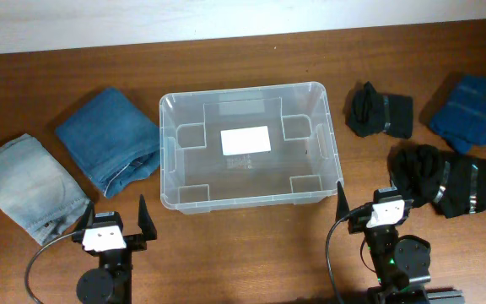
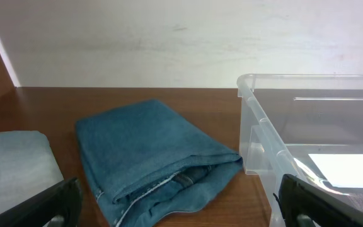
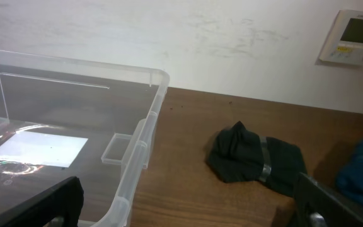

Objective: Pack container

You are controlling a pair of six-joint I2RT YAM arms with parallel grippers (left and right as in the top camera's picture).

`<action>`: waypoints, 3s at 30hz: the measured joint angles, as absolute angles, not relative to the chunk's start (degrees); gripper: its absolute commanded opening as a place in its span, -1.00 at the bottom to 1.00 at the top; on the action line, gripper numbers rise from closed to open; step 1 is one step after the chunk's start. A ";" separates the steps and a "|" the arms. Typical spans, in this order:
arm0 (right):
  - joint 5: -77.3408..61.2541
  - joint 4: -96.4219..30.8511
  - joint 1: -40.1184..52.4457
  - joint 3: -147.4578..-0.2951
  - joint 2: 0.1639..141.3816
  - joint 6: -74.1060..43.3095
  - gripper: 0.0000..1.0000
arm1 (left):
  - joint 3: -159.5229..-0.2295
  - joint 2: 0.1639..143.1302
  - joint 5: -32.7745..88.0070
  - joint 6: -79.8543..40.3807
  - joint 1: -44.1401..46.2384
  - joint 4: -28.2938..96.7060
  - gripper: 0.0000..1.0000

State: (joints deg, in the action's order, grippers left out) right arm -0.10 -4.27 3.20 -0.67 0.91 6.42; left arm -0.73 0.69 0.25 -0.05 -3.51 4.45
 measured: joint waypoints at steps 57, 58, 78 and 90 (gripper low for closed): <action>-0.12 -4.29 3.20 -0.67 0.91 6.46 0.97 | -0.73 0.69 0.25 -0.05 -3.51 4.45 0.99; -0.10 -4.29 3.20 -0.67 0.91 6.46 0.97 | -0.73 0.69 0.25 -0.05 -3.51 4.47 0.99; -2.33 -4.12 3.20 -0.67 0.91 2.76 0.97 | -0.73 0.69 0.23 -0.16 -3.51 4.47 0.99; 0.62 -26.57 3.14 -26.59 21.26 -3.27 0.97 | -14.76 10.00 0.23 -5.04 -3.51 9.30 0.99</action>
State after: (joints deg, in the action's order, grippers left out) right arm 0.62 -26.57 3.14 -26.59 21.26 -3.27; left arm -14.76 10.00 0.23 -5.04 -3.51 9.30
